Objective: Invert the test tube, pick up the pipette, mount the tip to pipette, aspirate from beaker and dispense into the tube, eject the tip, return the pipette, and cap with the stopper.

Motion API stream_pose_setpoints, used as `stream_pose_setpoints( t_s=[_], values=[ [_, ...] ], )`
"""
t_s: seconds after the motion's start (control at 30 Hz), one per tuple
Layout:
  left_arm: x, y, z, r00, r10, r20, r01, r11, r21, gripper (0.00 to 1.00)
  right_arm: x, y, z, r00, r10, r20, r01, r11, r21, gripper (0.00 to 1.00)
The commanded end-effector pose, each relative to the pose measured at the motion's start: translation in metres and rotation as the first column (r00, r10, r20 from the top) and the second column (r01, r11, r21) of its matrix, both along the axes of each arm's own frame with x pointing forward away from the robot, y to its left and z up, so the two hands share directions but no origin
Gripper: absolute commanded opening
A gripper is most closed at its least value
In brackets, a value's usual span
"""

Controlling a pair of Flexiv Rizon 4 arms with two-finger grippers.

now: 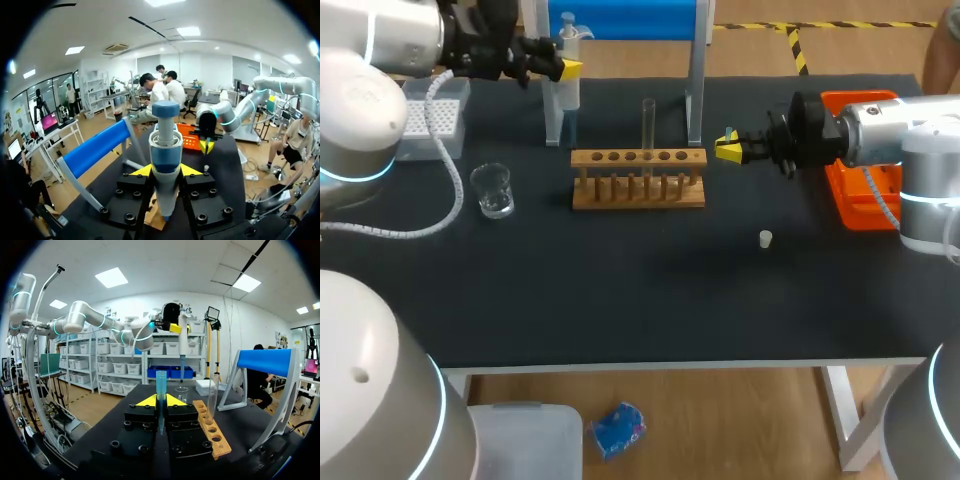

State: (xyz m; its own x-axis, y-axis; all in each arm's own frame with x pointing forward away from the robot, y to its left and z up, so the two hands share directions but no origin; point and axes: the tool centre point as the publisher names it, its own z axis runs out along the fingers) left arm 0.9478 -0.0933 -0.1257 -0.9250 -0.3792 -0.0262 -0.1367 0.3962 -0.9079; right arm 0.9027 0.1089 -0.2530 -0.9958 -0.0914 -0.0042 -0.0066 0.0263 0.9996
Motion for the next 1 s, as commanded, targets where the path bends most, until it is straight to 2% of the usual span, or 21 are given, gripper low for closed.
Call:
stream_pose_setpoints(
  t_s=[0.03, 0.2, 0.53, 0.57, 0.6, 0.63, 0.7, 0.73, 0.8, 0.87, 0.9, 0.97, 1.0],
  values=[
    [-0.010, -0.020, 0.006, 1.000, 0.022, 0.010, -0.022, 1.000, 0.013, 0.00, -0.001, 0.000, 0.000, 1.000, -0.002, 0.001, 0.002, 1.000, -0.002, 0.00],
    [-0.027, -0.037, 0.014, 0.999, 0.035, 0.008, -0.035, 0.998, -0.048, 0.00, -0.001, 0.000, 0.000, 1.000, -0.002, 0.001, 0.002, 1.000, -0.002, 0.00],
    [-0.049, -0.072, 0.040, 1.000, 0.015, 0.024, -0.013, 0.996, -0.089, 0.00, -0.001, 0.000, 0.000, 1.000, -0.002, 0.001, 0.002, 1.000, -0.002, 0.00],
    [-0.050, -0.075, 0.042, 1.000, 0.000, 0.010, 0.001, 0.992, -0.125, 0.00, -0.001, 0.000, 0.000, 1.000, -0.002, 0.001, 0.002, 1.000, -0.002, 0.00],
    [-0.050, -0.077, 0.044, 1.000, -0.009, -0.006, 0.008, 0.992, -0.128, 0.00, -0.001, 0.000, 0.000, 1.000, -0.002, 0.001, 0.002, 1.000, -0.002, 0.00],
    [-0.050, -0.080, 0.044, 1.000, -0.007, -0.023, 0.004, 0.995, -0.099, 0.00, -0.001, 0.000, 0.000, 1.000, -0.002, 0.001, 0.002, 1.000, -0.002, 0.00],
    [-0.048, -0.085, 0.044, 0.998, -0.038, -0.049, 0.032, 0.991, -0.132, 0.00, -0.001, 0.000, 0.000, 1.000, -0.002, 0.001, 0.002, 1.000, -0.002, 0.00],
    [-0.046, -0.089, 0.042, 0.997, -0.039, -0.062, 0.032, 0.994, -0.107, 0.00, -0.001, 0.000, 0.000, 1.000, -0.002, 0.001, 0.002, 1.000, -0.002, 0.00],
    [-0.042, -0.093, 0.038, 0.994, -0.064, -0.089, 0.055, 0.993, -0.105, 0.00, -0.001, 0.000, 0.000, 1.000, -0.002, 0.001, 0.002, 1.000, -0.002, 0.00],
    [-0.038, -0.095, 0.034, 0.993, -0.069, -0.097, 0.061, 0.995, -0.080, 0.00, -0.001, 0.000, 0.000, 1.000, -0.002, 0.001, 0.002, 1.000, -0.002, 0.00],
    [-0.036, -0.096, 0.033, 0.992, -0.084, -0.089, 0.075, 0.992, -0.097, 0.00, -0.001, 0.000, 0.000, 1.000, -0.002, 0.001, 0.002, 1.000, -0.002, 0.00],
    [-0.032, -0.096, 0.030, 0.992, -0.082, -0.094, 0.074, 0.994, -0.082, 0.00, -0.001, 0.000, 0.000, 1.000, -0.002, 0.001, 0.002, 1.000, -0.002, 0.00],
    [-0.030, -0.096, 0.031, 0.992, -0.092, -0.082, 0.083, 0.991, -0.103, 0.00, -0.001, 0.000, 0.000, 1.000, -0.002, 0.001, 0.002, 1.000, -0.002, 0.00]
  ],
)
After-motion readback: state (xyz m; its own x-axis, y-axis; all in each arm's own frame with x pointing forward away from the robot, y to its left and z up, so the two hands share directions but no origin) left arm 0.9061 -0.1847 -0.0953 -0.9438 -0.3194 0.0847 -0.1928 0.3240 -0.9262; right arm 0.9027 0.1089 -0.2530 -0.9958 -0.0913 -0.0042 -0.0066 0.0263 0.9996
